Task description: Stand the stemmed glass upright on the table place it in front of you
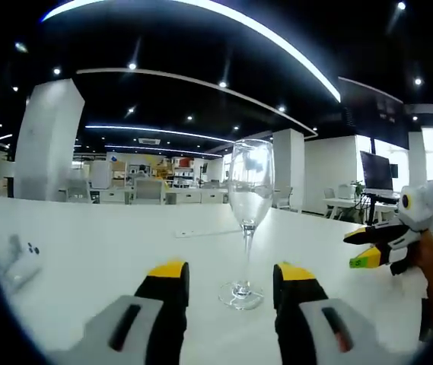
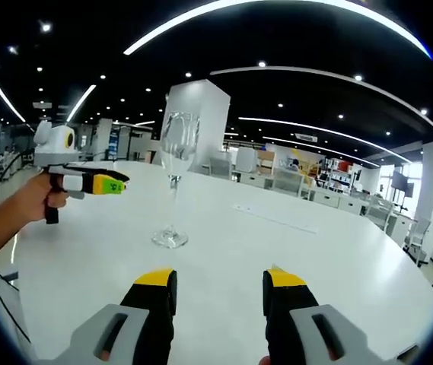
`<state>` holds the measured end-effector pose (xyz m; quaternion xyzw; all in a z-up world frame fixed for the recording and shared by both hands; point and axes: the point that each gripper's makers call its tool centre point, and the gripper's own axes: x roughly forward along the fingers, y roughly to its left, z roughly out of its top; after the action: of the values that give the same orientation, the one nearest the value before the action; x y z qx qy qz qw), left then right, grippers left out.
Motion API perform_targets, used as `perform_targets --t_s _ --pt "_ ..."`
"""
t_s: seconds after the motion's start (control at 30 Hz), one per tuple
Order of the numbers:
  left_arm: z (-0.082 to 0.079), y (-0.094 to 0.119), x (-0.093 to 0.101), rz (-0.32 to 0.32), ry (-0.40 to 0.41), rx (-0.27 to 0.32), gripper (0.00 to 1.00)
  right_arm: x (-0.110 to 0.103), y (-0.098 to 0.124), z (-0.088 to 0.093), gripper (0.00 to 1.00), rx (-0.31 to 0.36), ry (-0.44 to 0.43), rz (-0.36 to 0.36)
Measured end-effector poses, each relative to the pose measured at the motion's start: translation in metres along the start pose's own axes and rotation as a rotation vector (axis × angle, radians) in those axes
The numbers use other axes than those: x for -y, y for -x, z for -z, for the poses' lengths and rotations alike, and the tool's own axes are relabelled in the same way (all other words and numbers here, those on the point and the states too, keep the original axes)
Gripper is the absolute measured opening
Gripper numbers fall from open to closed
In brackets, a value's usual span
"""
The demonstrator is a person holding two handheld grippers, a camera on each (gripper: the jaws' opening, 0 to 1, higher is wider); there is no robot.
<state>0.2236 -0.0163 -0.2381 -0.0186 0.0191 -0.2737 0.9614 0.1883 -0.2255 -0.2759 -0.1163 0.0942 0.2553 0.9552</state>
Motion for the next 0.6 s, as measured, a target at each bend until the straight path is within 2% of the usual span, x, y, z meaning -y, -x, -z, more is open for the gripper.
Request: perform_targets --t_s 0.6 --pt "0.003 -0.016 0.002 0.006 -0.012 -0.022 0.44 0.0 0.001 0.0 0.48 -0.001 -0.001 0.001"
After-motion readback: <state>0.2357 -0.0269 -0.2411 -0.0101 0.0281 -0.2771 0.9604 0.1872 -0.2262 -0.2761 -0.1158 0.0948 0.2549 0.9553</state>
